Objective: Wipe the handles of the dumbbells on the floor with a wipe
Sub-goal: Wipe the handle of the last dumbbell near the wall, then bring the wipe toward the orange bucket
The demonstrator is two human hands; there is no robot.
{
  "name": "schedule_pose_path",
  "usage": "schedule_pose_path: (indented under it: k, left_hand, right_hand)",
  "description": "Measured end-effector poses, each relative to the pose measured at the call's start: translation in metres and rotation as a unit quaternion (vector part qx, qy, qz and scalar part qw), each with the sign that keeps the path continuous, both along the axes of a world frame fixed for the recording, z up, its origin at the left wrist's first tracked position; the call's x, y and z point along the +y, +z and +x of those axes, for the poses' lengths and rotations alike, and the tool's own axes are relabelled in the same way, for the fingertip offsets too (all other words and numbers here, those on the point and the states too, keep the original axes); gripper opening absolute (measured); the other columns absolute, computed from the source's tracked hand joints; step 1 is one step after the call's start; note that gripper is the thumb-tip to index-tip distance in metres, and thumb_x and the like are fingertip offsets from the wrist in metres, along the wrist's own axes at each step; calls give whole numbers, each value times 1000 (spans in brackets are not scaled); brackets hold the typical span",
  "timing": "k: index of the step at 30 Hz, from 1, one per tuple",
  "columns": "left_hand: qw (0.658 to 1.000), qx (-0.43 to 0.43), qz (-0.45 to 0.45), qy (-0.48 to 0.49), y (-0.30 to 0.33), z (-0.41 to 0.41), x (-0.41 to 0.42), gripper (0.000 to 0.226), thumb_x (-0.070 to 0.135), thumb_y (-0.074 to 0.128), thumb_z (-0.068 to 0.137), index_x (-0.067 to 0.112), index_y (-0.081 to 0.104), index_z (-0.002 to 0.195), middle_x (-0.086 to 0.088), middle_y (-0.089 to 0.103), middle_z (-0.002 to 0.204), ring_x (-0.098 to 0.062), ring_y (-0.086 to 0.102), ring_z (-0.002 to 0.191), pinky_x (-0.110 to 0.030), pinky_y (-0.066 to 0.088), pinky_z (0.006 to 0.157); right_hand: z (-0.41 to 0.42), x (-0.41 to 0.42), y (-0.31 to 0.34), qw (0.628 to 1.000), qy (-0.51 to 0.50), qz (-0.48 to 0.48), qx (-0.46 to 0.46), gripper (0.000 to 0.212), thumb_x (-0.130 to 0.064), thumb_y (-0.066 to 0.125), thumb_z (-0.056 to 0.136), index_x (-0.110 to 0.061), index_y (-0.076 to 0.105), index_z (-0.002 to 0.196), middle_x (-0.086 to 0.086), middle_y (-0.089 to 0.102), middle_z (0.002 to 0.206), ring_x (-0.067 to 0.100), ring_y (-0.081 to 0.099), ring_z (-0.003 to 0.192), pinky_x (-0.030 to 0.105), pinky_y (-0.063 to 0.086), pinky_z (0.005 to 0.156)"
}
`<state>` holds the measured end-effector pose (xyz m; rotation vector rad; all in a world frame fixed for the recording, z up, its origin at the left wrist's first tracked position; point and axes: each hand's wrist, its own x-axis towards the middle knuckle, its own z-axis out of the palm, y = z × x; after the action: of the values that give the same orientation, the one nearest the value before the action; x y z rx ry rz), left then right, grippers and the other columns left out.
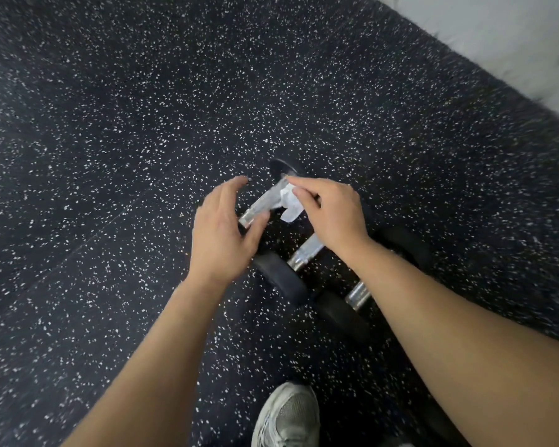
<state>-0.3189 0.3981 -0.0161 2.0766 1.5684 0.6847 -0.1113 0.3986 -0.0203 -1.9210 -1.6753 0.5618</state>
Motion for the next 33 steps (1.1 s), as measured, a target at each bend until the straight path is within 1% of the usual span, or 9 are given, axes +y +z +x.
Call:
schedule_pose_path:
  k: [2,4,8,11,16,23,26,30,33]
  left_hand:
    - [999,15,-10,-31,17,9,2,62,44,65,97,15,44,148,-3,54,146,-24,49,134,-42,38,112]
    - [998,13,-3,-54,38,18,2,63,44,65,96,16,43,148,-3,55,145,-25,50,133,-43,39,112]
    - [994,5,47,-101,97,37,-8,64,44,63,96,15,42,150,-3,56,144,-24,51,131,-42,38,111]
    - [985,-12,84,-148,144,60,-25,64,48,58,98,14,42,150,-4,56,144,-25,51,132,-45,40,109]
    - [960,-30,140,-242,219,115,-75,67,54,52,98,15,41,151,-6,53,148,-27,49,136,-49,41,110]
    - [910,-64,190,-362,323,211,-176,65,52,54,99,14,42,151,-8,54,148,-27,49,137,-48,39,112]
    - [885,-72,204,-412,361,254,-228,65,52,54,99,14,42,151,-9,55,147,-29,50,135,-49,39,112]
    - [845,-72,208,-487,392,311,-301,67,50,59,97,14,43,151,-10,56,146,-30,51,134,-50,41,112]
    - [818,-75,214,-529,409,358,-362,67,49,61,97,18,41,152,-6,55,148,-27,50,136,-47,39,114]
  right_hand:
    - [6,-12,21,1000,3,7,-6,26,-34,61,101,-35,73,124,-13,76,103,-2,56,74,24,52,71]
    - [14,-25,45,1000,7,18,-11,26,-31,62,101,-33,73,124,-12,76,106,-4,55,72,27,53,70]
    - [35,-60,109,998,2,47,-39,26,-29,62,101,-27,74,124,-10,75,99,-19,50,66,5,32,63]
    - [58,-95,167,996,-24,70,-50,26,-27,63,101,-26,74,124,-19,68,94,-21,52,69,3,33,63]
    - [105,-174,261,985,-83,102,-107,27,-34,60,102,-34,72,126,-14,76,106,-13,55,73,18,50,73]
    - [165,-332,370,961,-214,108,-140,28,-35,63,100,-33,71,127,-11,74,122,6,68,107,30,53,96]
    - [193,-408,404,943,-274,94,-164,29,-35,63,100,-33,71,128,-7,75,121,13,69,107,34,54,96]
    - [229,-505,434,913,-349,88,-192,28,-32,63,100,-33,72,127,-7,75,122,16,69,109,27,48,92]
    - [254,-575,447,886,-404,92,-207,28,-31,64,100,-32,72,126,-6,75,121,16,69,108,29,50,92]
